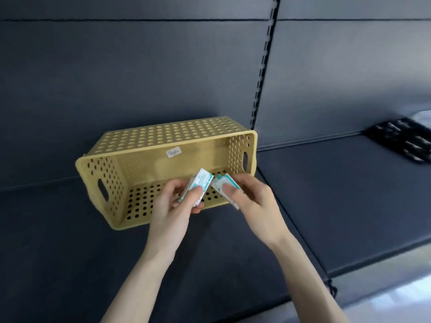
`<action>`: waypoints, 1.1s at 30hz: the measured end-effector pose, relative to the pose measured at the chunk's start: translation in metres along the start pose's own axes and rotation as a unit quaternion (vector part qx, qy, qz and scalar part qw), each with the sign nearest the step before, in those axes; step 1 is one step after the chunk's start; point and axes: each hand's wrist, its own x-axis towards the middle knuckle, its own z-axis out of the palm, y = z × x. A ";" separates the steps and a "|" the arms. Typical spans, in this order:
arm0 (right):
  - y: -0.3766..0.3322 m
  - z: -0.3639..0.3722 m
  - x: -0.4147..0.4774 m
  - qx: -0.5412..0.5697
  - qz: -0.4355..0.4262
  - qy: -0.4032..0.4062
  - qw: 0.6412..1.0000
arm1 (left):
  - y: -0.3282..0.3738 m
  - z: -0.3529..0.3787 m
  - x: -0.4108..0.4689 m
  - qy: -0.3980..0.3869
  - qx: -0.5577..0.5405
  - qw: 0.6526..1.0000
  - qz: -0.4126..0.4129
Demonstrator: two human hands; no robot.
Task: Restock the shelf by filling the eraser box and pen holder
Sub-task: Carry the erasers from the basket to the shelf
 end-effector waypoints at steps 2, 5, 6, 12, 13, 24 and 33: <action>0.004 -0.020 -0.022 -0.001 0.003 0.033 0.999 | -0.002 0.023 -0.015 -0.039 -0.008 0.999 -0.001; 0.012 -0.059 -0.056 -0.001 0.018 0.099 0.995 | -0.006 0.065 -0.040 -0.094 -0.006 0.996 0.000; 0.014 -0.075 -0.069 0.001 0.024 0.122 0.992 | -0.008 0.081 -0.049 -0.112 -0.003 0.994 0.005; 0.037 -0.187 -0.158 -0.007 0.042 0.249 0.968 | -0.014 0.202 -0.118 -0.222 -0.018 0.975 0.000; 0.041 -0.210 -0.174 -0.014 0.046 0.268 0.962 | -0.016 0.227 -0.132 -0.236 -0.026 0.971 -0.016; 0.074 -0.416 -0.305 -0.037 0.057 0.508 0.858 | -0.027 0.454 -0.240 -0.423 -0.008 0.904 -0.053; 0.126 -0.570 -0.296 -0.060 0.071 0.554 0.827 | -0.052 0.625 -0.239 -0.471 -0.008 0.880 -0.051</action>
